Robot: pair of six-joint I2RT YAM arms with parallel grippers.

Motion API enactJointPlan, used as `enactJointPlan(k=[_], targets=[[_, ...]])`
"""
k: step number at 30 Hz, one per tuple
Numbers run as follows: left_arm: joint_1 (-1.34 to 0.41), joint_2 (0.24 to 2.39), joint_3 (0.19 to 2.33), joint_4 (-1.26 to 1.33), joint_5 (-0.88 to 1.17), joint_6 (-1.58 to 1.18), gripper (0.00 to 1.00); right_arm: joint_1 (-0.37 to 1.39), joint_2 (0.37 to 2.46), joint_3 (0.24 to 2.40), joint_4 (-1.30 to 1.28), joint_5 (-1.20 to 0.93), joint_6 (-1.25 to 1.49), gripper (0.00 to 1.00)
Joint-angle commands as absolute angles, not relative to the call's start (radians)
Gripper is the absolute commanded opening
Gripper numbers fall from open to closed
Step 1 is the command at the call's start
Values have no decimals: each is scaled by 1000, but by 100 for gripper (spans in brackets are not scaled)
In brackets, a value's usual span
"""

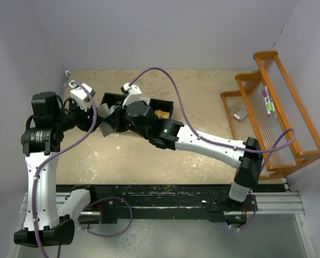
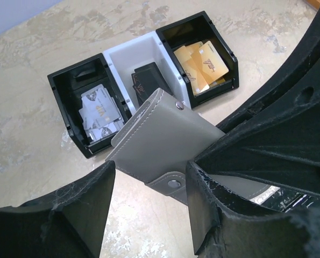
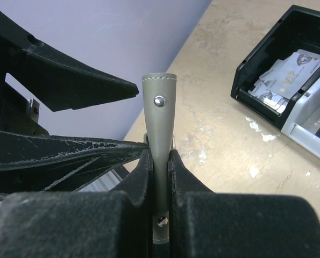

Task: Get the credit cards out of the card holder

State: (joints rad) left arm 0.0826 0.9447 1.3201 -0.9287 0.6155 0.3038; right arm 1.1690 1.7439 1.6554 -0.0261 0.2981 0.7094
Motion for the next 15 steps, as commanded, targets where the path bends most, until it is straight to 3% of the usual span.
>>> enactJointPlan(k=[1,15], targets=[[75,934,1286,-913,663,335,59,1189,1726,1710,49,272,744,0],[76,910,1269,-1013,686,350,60,1191,1736,1740,35,314,711,0]])
